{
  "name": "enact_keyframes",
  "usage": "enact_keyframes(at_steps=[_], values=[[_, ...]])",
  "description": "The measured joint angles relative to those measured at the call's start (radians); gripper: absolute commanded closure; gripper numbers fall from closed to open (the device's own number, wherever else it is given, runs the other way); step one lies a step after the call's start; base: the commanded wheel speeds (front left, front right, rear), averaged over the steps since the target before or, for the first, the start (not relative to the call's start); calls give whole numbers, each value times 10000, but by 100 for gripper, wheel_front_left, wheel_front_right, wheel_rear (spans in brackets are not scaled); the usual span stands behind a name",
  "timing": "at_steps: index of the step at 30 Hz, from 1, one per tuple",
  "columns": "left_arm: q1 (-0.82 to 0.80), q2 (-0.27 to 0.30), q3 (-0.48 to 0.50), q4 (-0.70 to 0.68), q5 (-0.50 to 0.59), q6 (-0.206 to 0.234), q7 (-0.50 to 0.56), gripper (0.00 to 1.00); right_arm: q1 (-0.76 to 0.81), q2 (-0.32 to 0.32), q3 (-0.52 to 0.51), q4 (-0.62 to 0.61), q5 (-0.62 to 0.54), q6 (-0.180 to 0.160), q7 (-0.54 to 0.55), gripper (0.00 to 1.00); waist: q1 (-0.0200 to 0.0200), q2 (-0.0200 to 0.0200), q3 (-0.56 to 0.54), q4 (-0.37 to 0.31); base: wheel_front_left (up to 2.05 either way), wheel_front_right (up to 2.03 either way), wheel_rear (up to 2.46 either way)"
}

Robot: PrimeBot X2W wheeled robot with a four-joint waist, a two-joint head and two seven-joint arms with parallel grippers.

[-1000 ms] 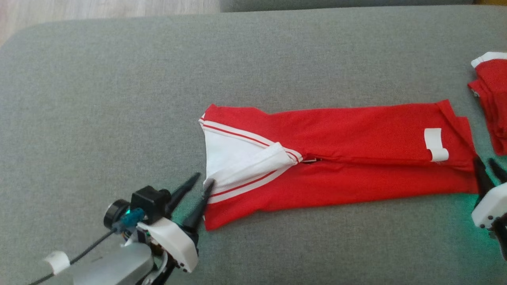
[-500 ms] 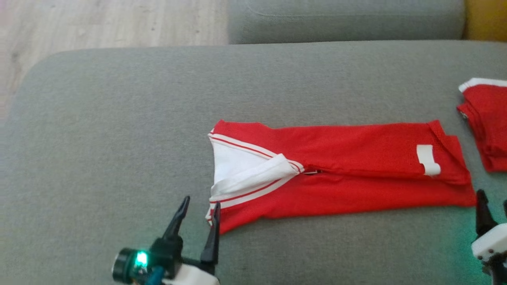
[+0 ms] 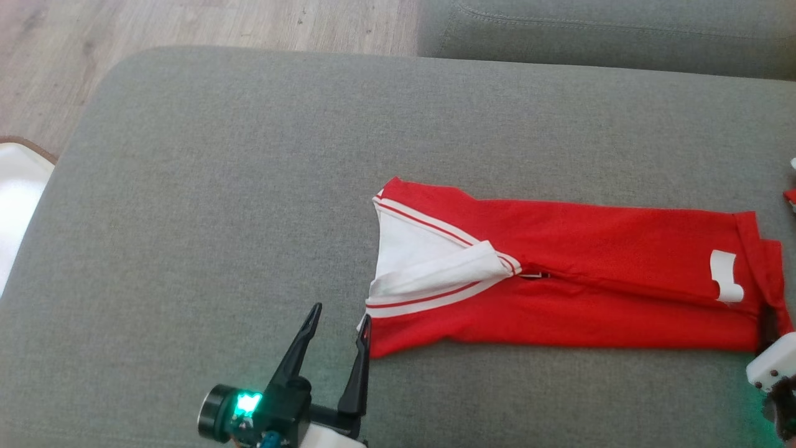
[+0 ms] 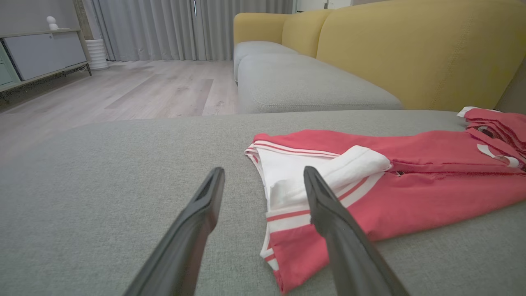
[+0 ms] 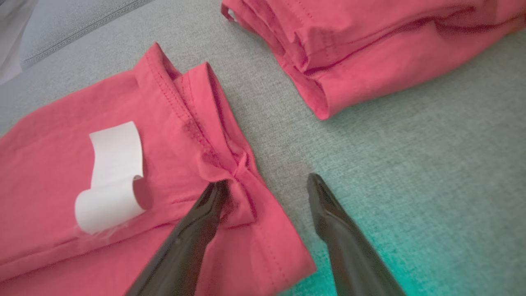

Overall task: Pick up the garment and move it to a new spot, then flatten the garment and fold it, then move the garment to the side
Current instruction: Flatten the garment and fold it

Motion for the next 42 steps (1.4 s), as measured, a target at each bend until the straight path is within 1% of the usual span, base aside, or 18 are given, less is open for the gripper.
enact_keyframes(at_steps=[4, 7, 8, 9, 11, 13, 17, 22, 25, 30, 32, 36, 39, 42], values=[[13, -153, 184, 36, 188, -150, 0, 0, -209, 0, -59, 314, -136, 0, 165, 0, -1, 0, 27, 21, 0, 0, 0], [36, -293, 376, 75, 347, -295, 0, 0, -424, 10, 159, 474, -35, -2, 339, 0, 0, 0, 27, -10, 0, 0, 0], [48, -324, 410, 88, 393, -349, 0, 0, -427, 10, 270, 474, 77, -2, 385, 24, -1, 0, 16, -25, 0, 0, 0], [81, -364, 466, 105, 439, -426, 0, 0, -427, 19, 399, 474, 213, -2, 458, 51, -1, 0, 4, -43, 0, 0, 0], [216, -472, 614, 138, 522, -510, 0, 0, -424, 25, 669, 472, 422, -2, 579, 67, -1, 0, -23, -73, 0, 0, 0], [274, -512, 671, 209, 566, -602, 0, 0, -423, 33, 867, 464, 621, -2, 646, 100, -1, 0, -41, -91, 0, 0, 0], [360, -596, 840, 299, 738, -769, 0, 0, -405, 13, 1133, 460, 915, -2, 640, 100, -1, 0, -67, -108, 0, 0, 0], [414, -748, 1164, 330, 1005, -865, 0, 0, -335, -82, 1365, 299, 1141, 0, 232, 100, 0, 0, -78, -276, 0, 0, 0], [430, -790, 1327, 330, 1083, -959, 0, 0, -122, -372, 1463, 128, 1315, 2, 130, 100, 0, 0, -85, -402, 0, 0, 0], [525, -815, 1471, 343, 1252, -1070, 0, 0, 274, -1064, 1365, -311, 1634, 2, 130, 100, 0, 0, -169, -619, 0, 0, 0], [647, -821, 1590, 364, 1254, -1127, 0, 0, 350, -1177, 1350, -700, 1983, 0, 155, 100, 0, 0, -209, -698, 0, 0, 0], [762, -828, 1668, 401, 1354, -1141, 0, 0, 452, -1127, 1588, -1848, 2665, 0, 326, 100, 0, 0, -322, -791, 0, 0, 0], [832, -851, 1682, 451, 1360, -1266, 0, 0, 483, -773, 1870, -2941, 3141, 0, 548, 100, -1, 0, -423, -782, 0, 0, 0], [834, -876, 1693, 504, 1461, -1312, 0, 0, 683, -295, 2401, -4194, 3507, 0, 715, 100, -1, 0, -494, -669, 0, 0, 0]])
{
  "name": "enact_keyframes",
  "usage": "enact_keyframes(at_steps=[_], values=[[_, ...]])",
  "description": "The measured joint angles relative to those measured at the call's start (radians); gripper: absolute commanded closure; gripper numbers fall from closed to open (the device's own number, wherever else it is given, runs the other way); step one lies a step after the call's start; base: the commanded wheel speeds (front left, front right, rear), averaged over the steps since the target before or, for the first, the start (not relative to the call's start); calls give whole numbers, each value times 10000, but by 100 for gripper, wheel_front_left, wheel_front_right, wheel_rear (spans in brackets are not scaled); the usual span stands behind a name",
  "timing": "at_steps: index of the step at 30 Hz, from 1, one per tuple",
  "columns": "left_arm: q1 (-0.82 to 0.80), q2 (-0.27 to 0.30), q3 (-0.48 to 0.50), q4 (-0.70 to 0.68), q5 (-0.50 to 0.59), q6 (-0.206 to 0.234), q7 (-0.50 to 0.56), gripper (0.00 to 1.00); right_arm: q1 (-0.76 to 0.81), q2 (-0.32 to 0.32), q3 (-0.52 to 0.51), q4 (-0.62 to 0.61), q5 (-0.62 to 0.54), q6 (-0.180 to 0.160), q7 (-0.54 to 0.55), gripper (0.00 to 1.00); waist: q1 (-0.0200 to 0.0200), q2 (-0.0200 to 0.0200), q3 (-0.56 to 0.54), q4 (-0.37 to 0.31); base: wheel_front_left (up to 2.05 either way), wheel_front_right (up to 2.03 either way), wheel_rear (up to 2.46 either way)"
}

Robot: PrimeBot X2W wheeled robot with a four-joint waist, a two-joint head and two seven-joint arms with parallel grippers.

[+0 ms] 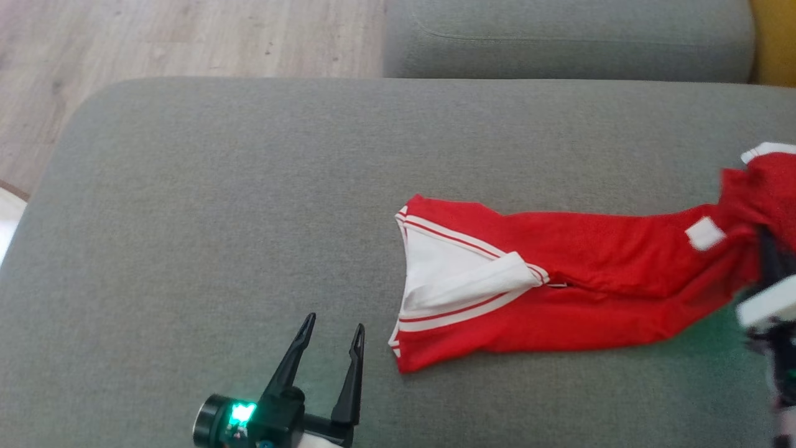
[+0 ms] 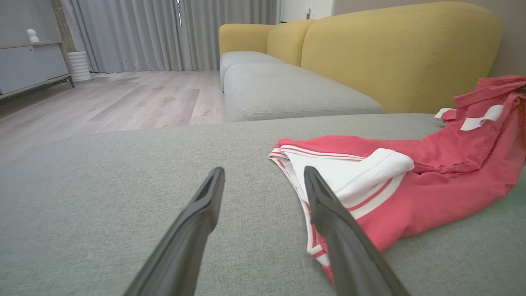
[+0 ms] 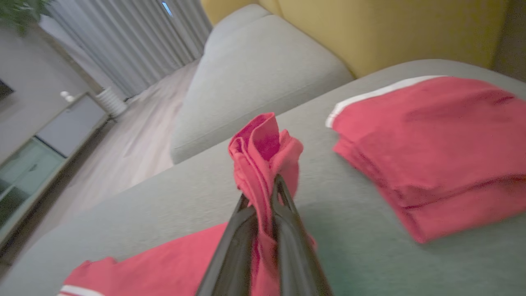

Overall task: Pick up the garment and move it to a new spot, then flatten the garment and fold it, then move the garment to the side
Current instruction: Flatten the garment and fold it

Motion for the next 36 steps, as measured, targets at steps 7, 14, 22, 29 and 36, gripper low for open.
enact_keyframes(at_steps=[7, 14, 22, 29, 36], values=[[23, -50, 44, 257, 56, -174, 0, 0, 388, 1074, 1360, -1839, -90, 0, 512, 100, 0, 0, -117, 464, 0, 0, 0], [220, -90, 65, 477, 59, -343, 0, 0, 378, 1373, 2742, -2161, -33, 0, 604, 100, 0, 0, -282, 982, 0, 0, 0], [217, -109, 71, 627, 136, -533, 0, 0, 295, 1450, 4625, -1034, 652, 0, -290, 100, 0, 0, -467, 1550, 0, 0, 0], [217, -194, 67, 746, 150, -612, 0, 0, -478, 1448, 6512, 476, 754, 0, -1129, 20, 0, 0, -520, 1821, 0, 0, 0], [223, -244, 140, 792, 150, -604, 0, 0, -546, 1442, 7680, 1106, 744, 0, -1576, 0, 0, 0, -560, 1770, 0, 0, 0]])
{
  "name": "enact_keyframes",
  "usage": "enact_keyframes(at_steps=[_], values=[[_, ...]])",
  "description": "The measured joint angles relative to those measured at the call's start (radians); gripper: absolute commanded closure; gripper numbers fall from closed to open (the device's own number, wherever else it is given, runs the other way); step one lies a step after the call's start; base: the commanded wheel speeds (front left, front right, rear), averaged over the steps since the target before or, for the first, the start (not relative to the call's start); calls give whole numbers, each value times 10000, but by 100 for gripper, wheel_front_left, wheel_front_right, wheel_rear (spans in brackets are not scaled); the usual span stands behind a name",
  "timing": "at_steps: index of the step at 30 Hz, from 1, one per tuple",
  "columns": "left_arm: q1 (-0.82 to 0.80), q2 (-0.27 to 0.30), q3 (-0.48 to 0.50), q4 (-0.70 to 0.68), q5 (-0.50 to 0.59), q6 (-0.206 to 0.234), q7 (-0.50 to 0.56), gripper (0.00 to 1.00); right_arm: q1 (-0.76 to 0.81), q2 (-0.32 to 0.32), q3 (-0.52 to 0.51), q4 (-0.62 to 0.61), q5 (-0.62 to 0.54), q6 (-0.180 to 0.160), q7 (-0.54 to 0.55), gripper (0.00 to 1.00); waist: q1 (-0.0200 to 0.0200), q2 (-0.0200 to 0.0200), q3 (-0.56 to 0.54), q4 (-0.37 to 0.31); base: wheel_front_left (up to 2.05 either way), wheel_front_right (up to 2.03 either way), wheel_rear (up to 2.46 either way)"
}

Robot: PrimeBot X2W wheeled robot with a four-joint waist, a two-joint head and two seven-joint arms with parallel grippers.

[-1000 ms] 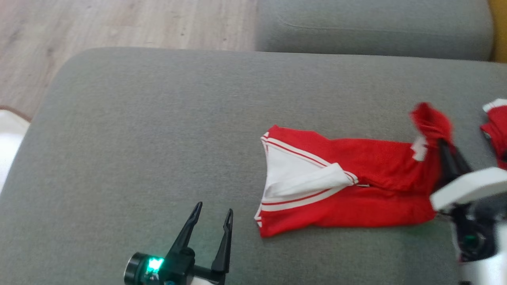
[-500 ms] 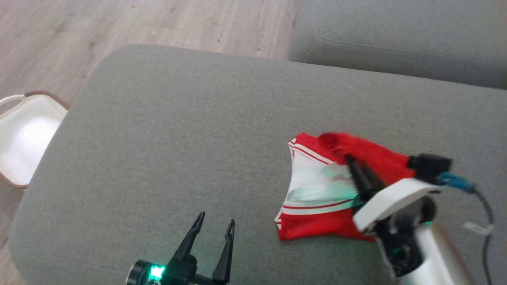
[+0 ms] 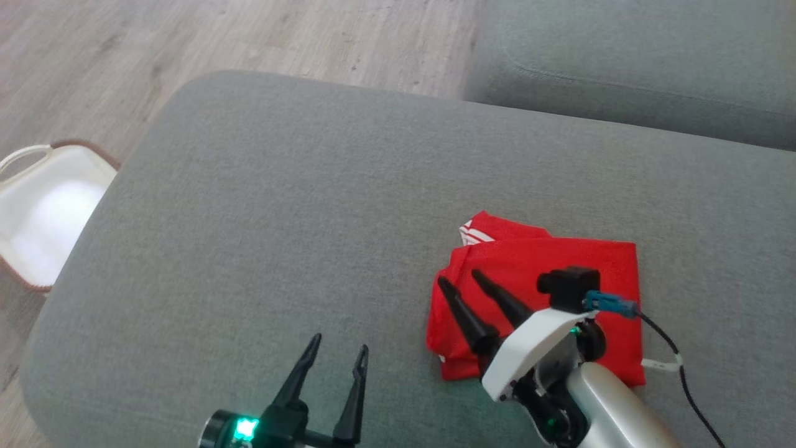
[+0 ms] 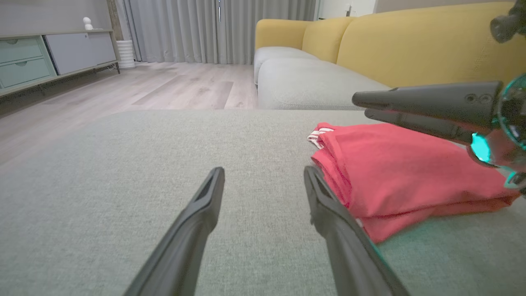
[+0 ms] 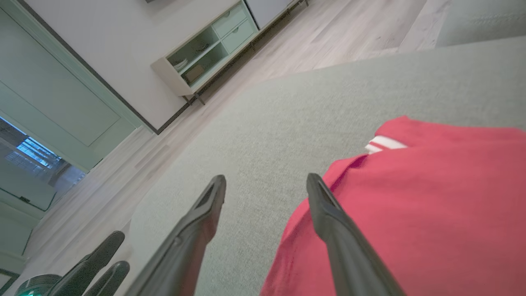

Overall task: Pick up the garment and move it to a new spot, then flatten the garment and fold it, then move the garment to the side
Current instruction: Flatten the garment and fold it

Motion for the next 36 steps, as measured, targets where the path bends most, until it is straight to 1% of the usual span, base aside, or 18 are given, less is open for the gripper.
enact_keyframes(at_steps=[3, 6, 9, 11, 13, 15, 17, 19, 22, 25, 29, 36], values=[[61, -2, 184, -176, 23, 23, 0, 0, 15, 2, -309, -303, -610, 0, -537, 0, 0, 0, -67, -175, 0, 0, 0], [316, -58, 491, -464, 67, 115, 0, 0, 221, 0, -1089, -811, -2048, 0, -1381, 0, 0, 0, -153, -433, 0, 0, 0], [586, -84, 855, -754, 69, 282, 0, 0, 965, -90, -1643, -1492, -2479, 0, -2405, 0, 0, 0, -243, -785, 0, 0, 0], [699, -109, 1103, -922, 92, 412, 0, 0, 1571, -510, -1781, -1691, -2999, 0, -2926, 0, 0, 0, -294, -1051, 0, 0, 0], [795, -140, 1338, -1064, 188, 550, 0, 0, 2108, -897, -2278, -1785, -3235, 0, -3237, 0, 0, 0, -347, -1326, 0, 0, 0], [834, -188, 1528, -1187, 257, 639, 0, 0, 2484, -1175, -2746, -1889, -3452, 0, -3371, 0, 0, 0, -403, -1594, 0, 0, 0], [905, -270, 1760, -1315, 276, 711, 0, 0, 2710, -1141, -3342, -2056, -3519, 0, -3398, 0, 0, 0, -463, -1845, 0, 0, 0], [1090, -299, 1877, -1425, 324, 709, 0, 0, 2900, -1151, -3917, -2372, -3902, 0, -3398, 0, 0, 0, -532, -2075, 0, 0, 0], [1422, -337, 2111, -1595, 485, 704, 0, 0, 3260, -1034, -4521, -2566, -4215, 0, -3400, 0, -1, 0, -645, -2305, 0, 0, 0], [1637, -380, 2255, -1695, 675, 608, 0, 0, 3749, -867, -4677, -2719, -4646, 0, -3400, 0, -1, 0, -756, -2381, 0, 0, 0], [1827, -399, 2460, -1831, 842, 514, 0, 0, 4073, -721, -4819, -2846, -4909, 0, -3400, 0, -1, 0, -831, -2389, 0, 0, 0], [2142, -533, 2796, -1829, 1106, 249, 0, 0, 4346, -366, -5104, -2888, -5037, 0, -3400, 0, -1, 0, -947, -2285, 0, 0, 0]])
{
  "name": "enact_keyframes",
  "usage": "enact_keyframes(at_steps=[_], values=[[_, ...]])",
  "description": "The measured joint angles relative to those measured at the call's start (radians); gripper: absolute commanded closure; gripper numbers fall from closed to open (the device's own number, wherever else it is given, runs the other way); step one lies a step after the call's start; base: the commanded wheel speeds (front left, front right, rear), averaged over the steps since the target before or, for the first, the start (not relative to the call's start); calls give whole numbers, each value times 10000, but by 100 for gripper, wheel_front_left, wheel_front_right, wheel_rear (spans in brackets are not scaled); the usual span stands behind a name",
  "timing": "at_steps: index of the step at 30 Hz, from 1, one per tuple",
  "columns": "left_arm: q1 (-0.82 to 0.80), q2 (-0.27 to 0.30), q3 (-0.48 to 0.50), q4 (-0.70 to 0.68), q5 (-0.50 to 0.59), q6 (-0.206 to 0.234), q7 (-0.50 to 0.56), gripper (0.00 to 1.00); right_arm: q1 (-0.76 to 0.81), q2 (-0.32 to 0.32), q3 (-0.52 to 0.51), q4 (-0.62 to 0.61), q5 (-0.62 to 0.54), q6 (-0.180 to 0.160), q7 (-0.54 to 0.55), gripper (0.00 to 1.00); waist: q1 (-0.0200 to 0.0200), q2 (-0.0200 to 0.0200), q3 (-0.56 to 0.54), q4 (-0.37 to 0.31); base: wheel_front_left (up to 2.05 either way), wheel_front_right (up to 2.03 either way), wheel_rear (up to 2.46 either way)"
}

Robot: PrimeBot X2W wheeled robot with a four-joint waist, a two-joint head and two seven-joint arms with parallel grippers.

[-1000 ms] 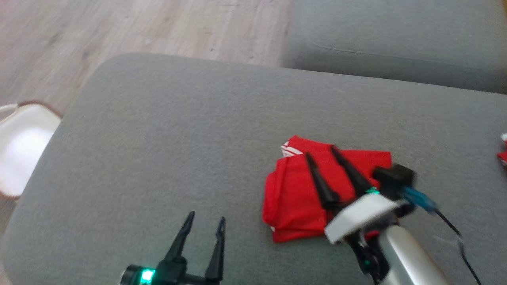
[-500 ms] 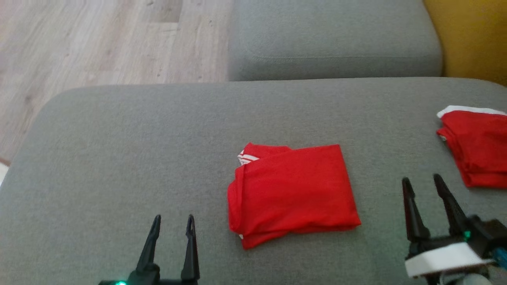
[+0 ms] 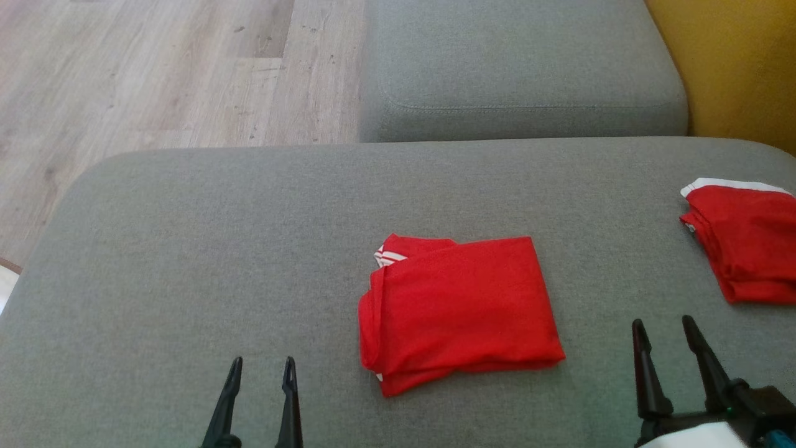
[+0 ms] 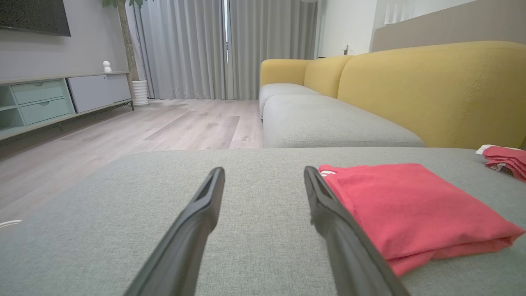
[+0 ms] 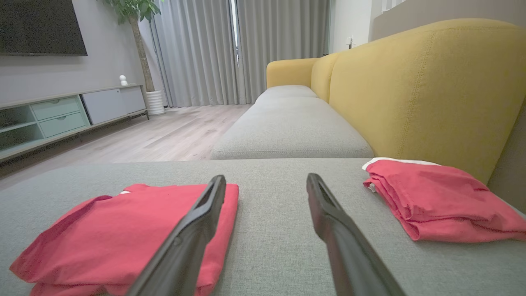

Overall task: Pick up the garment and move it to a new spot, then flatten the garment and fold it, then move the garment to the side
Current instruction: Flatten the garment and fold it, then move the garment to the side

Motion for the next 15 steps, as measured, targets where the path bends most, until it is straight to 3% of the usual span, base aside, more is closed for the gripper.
enact_keyframes(at_steps=[15], values=[[73, -161, 420, 201, 299, -341, 0, 0, 64, 130, 13, 21, -82, 0, 0, 0, 1, 0, -25, 39, 0, 0, 0]])
